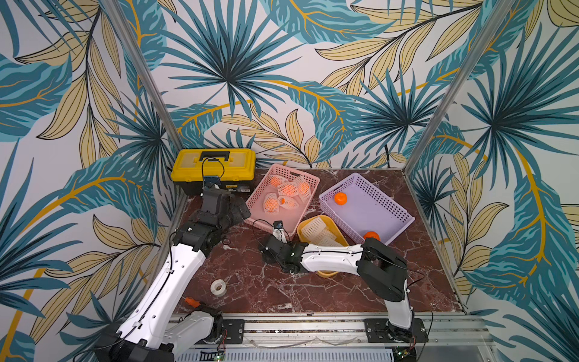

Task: Remove foam nets from oranges
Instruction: Pick up the orange from the center of the board.

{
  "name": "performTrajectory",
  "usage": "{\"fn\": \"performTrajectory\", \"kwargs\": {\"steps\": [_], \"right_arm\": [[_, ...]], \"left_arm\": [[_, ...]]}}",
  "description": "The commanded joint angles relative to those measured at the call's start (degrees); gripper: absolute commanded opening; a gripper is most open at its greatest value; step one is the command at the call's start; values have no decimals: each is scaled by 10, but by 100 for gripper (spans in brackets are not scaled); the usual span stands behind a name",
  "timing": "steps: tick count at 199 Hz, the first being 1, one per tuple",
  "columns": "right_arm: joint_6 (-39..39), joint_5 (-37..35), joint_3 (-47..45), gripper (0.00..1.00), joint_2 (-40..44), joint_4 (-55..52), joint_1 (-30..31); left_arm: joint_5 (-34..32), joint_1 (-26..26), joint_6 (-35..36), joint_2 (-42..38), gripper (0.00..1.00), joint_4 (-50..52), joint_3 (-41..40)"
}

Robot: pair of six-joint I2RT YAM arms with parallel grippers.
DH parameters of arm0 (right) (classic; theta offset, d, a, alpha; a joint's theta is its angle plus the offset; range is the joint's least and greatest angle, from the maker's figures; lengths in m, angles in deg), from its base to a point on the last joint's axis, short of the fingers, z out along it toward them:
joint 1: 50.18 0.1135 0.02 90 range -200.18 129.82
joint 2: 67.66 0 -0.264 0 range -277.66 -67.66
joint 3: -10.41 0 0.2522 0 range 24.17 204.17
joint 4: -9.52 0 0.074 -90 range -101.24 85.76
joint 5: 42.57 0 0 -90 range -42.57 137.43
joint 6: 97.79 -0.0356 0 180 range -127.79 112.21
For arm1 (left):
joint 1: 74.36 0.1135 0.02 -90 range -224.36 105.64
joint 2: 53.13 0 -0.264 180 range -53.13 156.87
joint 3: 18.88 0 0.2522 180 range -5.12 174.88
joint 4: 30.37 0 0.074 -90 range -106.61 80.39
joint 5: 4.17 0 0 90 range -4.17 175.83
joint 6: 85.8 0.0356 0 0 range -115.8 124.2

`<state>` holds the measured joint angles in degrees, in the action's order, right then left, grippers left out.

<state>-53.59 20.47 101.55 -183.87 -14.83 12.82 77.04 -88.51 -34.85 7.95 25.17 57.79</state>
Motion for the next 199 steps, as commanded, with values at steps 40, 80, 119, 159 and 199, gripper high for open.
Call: {"fn": "performTrajectory", "kwargs": {"steps": [40,80,119,159,199], "right_arm": [[18,-34,-1,74,-15,-27,2],[22,-30,39,77,-48,-53,2],[13,-28,42,59,-49,-61,-1],[33,0,28,38,6,-51,0],[69,-17,-12,28,131,-49,-3]], "left_arm": [[29,9,-3,-8,100,-9,2],[29,9,-3,-14,100,-9,0],[28,9,-2,-19,100,-9,0],[30,9,-3,-24,100,-9,1],[26,9,-1,-30,100,-9,-1]]}}
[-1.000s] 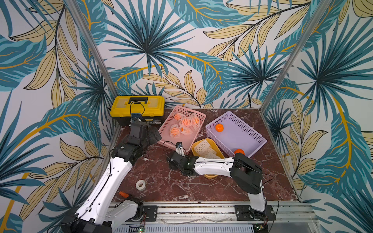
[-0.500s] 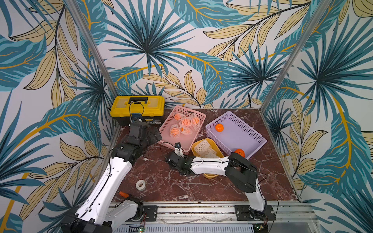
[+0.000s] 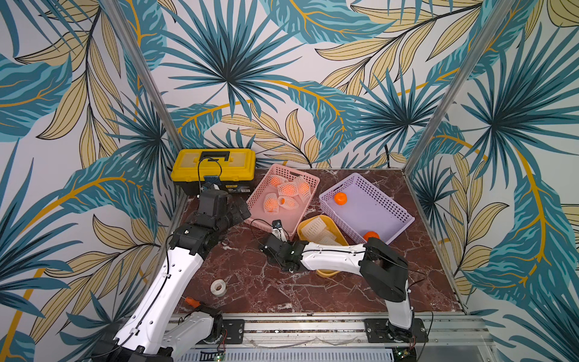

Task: Remove foam nets from oranges
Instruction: Pick up the orange from the center of the board, then place the orange in the basket.

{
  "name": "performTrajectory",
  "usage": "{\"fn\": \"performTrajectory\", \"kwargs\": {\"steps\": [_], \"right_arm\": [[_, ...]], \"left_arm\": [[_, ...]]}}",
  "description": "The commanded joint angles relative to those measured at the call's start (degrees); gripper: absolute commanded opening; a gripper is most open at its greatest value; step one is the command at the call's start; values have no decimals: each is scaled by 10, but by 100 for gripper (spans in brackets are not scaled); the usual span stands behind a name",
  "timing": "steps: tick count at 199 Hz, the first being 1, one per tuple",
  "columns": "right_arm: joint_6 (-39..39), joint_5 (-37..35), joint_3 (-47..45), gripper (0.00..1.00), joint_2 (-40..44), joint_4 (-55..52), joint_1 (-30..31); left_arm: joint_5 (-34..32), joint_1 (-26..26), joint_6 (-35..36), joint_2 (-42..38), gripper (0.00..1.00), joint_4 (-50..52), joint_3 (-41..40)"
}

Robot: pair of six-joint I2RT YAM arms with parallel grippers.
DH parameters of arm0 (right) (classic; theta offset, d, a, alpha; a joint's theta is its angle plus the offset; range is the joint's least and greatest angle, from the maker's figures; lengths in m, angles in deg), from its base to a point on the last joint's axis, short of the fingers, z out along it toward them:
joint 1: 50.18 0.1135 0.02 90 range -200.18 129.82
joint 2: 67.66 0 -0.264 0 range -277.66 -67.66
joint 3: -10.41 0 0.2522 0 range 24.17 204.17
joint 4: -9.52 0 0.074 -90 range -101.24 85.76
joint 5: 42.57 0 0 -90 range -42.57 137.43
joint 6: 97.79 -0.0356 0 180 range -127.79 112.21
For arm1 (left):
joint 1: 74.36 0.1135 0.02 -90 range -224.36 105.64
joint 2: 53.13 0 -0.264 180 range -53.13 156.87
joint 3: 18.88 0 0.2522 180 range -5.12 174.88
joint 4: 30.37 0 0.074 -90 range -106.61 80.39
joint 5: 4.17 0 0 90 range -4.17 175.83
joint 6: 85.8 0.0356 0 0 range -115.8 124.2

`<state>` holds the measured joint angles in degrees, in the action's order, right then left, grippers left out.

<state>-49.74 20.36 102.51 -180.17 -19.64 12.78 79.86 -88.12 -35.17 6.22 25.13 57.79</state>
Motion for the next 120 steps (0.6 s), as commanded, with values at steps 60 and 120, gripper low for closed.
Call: {"fn": "performTrajectory", "kwargs": {"steps": [60,120], "right_arm": [[78,78,-49,28,235,-5,-206],[-46,146,34,32,101,112,-463]], "left_arm": [[-9,8,9,-18,99,-9,-1],[15,14,19,0,99,-23,-2]]}}
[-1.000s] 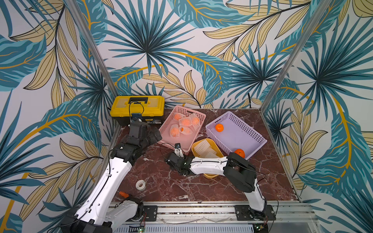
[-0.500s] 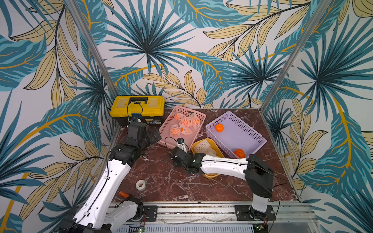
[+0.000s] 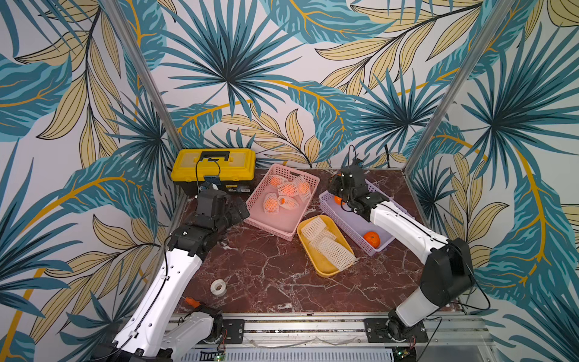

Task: Remove foam nets from oranges
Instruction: Place the orange in the basket.

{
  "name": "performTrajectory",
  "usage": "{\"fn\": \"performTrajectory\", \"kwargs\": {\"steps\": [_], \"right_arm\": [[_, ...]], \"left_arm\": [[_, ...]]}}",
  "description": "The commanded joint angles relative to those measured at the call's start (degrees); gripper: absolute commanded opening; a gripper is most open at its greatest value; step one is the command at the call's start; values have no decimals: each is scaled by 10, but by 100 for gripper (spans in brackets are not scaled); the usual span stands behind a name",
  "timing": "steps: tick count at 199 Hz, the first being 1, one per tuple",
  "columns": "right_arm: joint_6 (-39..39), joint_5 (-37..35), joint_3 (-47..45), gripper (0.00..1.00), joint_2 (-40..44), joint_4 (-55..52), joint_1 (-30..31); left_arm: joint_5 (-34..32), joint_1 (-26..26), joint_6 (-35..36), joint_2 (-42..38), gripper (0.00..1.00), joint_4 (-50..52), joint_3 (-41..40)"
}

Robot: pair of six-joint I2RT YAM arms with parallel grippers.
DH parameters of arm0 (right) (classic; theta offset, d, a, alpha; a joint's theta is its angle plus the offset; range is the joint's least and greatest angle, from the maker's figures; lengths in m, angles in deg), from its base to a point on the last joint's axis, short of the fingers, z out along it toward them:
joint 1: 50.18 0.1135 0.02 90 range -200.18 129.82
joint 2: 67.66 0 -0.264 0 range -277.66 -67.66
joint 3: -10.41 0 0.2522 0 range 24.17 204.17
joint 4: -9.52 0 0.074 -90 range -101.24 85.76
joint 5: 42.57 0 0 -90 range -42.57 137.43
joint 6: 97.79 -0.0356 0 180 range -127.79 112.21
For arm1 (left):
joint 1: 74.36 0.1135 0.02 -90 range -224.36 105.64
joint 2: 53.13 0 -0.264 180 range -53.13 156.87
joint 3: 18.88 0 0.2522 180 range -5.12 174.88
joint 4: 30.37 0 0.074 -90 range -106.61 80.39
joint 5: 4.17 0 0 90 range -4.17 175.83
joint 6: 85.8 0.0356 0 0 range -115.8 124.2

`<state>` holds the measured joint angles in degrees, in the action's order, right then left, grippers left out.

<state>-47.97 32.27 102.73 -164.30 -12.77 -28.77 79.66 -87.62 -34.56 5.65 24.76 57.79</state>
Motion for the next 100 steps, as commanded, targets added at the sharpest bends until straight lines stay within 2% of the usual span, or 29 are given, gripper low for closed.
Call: {"fn": "performTrajectory", "kwargs": {"steps": [1,33,61,100], "right_arm": [[-66,27,33,32,-60,44,-50],[-113,32,61,32,-130,51,-103],[-137,41,34,34,-151,75,-133],[-172,119,32,41,-193,99,-172]], "left_arm": [[18,9,14,7,99,-20,-2],[65,14,19,31,100,-26,1],[91,24,18,47,99,-26,5],[109,29,18,66,100,-30,5]]}}
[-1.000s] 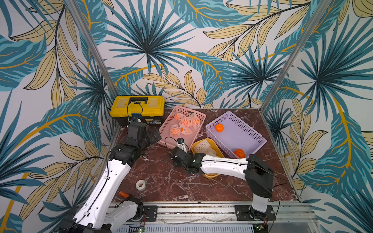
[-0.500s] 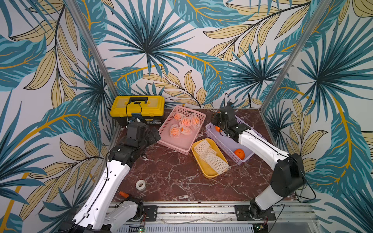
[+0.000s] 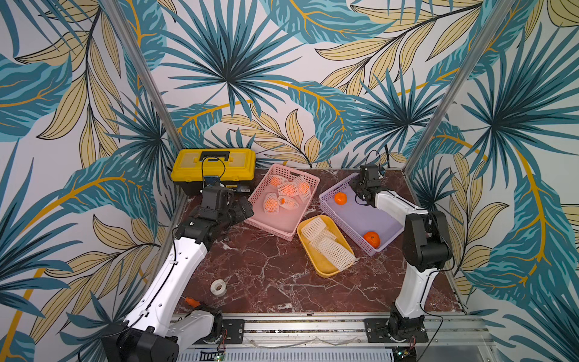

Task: Remove foam nets from oranges
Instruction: Place the orange in the basket.

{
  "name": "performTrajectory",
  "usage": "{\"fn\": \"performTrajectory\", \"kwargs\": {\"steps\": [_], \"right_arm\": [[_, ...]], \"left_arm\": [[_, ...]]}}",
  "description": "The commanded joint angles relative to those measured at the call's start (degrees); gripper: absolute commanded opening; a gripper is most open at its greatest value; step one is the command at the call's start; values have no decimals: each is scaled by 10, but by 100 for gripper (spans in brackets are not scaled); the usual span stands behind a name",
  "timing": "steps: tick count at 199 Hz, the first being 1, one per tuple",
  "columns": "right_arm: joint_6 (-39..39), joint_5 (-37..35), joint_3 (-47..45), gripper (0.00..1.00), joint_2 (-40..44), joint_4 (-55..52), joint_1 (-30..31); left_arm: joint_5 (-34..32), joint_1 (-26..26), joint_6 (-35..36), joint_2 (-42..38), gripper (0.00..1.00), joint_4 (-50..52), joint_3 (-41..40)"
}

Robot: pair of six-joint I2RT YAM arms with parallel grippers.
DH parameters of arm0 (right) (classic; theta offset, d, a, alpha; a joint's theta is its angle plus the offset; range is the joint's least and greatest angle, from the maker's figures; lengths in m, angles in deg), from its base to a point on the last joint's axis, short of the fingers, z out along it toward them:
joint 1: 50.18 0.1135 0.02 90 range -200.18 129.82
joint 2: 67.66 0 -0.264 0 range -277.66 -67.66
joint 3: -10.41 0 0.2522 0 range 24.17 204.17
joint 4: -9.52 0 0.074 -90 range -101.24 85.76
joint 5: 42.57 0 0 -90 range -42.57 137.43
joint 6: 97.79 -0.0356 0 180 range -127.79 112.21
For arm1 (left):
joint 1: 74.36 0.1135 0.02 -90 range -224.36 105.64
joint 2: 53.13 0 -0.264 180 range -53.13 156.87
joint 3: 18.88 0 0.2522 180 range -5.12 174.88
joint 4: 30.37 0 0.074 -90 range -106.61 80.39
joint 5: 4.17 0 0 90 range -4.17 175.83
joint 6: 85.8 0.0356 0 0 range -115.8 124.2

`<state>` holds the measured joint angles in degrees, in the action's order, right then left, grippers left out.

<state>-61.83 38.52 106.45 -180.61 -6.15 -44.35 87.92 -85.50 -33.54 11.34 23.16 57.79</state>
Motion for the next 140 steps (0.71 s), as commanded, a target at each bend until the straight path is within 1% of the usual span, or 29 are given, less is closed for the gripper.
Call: {"fn": "performTrajectory", "kwargs": {"steps": [1,27,41,49,69,77,89,102,117,140], "right_arm": [[-35,58,-4,41,-31,32,-17],[-51,89,10,47,-53,22,-17],[-70,90,-3,56,-56,28,-17],[-71,90,-10,60,-57,40,-18],[-27,72,-5,73,-52,31,-21],[-22,68,-7,77,-46,30,-23],[-24,82,-23,79,-34,61,-26],[-24,89,-30,83,-23,69,-25],[-22,81,-39,88,-10,69,-24],[-12,64,-72,89,24,91,-23]], "left_arm": [[28,8,8,9,100,-14,5],[51,10,15,25,100,-19,7],[63,10,19,34,100,-27,6],[69,10,21,39,99,-31,6],[88,10,30,55,100,-42,7],[92,10,31,61,100,-48,5],[99,10,28,70,99,-57,2],[103,9,23,82,100,-59,6],[112,9,13,94,99,-58,15],[136,4,-6,113,100,-58,39]]}}
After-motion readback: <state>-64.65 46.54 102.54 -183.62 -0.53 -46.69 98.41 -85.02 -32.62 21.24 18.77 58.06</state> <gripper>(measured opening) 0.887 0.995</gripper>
